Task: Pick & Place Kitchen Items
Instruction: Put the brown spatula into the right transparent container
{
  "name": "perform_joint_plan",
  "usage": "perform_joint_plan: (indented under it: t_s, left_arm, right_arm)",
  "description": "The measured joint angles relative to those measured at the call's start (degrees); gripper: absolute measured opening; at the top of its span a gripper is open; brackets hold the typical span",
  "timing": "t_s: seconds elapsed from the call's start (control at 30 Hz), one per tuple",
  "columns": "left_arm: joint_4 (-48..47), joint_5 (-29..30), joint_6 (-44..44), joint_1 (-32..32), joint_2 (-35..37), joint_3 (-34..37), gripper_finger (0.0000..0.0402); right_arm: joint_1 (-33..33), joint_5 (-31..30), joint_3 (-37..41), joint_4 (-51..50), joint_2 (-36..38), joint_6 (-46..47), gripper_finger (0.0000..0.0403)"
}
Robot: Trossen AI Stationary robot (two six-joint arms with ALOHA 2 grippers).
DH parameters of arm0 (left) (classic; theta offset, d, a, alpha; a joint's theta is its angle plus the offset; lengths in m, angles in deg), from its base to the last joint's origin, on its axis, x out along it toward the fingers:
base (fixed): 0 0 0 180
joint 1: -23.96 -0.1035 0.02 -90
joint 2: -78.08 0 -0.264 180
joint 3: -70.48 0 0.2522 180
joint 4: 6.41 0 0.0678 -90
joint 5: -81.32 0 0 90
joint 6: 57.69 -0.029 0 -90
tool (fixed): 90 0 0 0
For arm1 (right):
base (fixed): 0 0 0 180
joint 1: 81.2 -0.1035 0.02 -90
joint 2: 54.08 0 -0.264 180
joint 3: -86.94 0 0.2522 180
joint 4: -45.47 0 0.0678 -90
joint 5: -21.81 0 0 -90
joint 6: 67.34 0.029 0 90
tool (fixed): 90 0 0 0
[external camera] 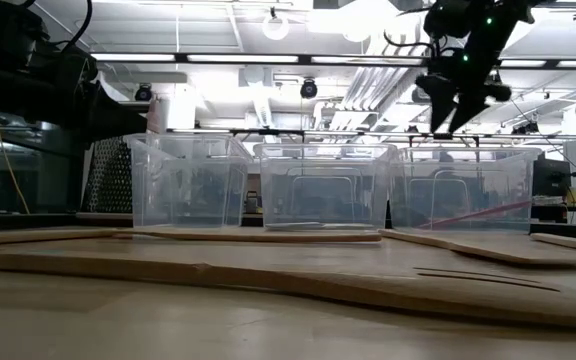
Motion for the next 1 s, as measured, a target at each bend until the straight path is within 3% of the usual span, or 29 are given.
perform_joint_plan:
  t_s: [0.1, 0.17, 0.53, 0.83, 1.0]
  left_arm:
    - [-0.02, 0.0, -0.02, 0.0, 0.0, 0.0, 0.0101]
    - [-0.02, 0.0, -0.02, -0.02, -0.01, 0.0, 0.0101]
    - [-0.02, 0.0, -0.01, 0.0, -0.01, 0.0, 0.0101]
    - [-0.02, 0.0, -0.01, 0.0, -0.01, -0.01, 0.0101]
    - [-0.02, 0.0, -0.02, -0.02, -0.02, 0.0, 0.0101]
  right_arm:
    - [-2.73, 10.74, 0.0, 0.01, 0.0, 2.61, 0.0217]
    - [-5.0, 14.52, 0.0, -0.06, 0.0, 2.63, 0.0217]
    - [-17.45, 14.28, 4.13, -1.53, 0.0, 4.3, 0.0217]
    - [-26.35, 13.99, 11.24, 6.23, -1.01, 14.84, 0.0208]
    - [-27.32, 14.86, 11.34, 6.56, -4.33, 27.1, 0.0208]
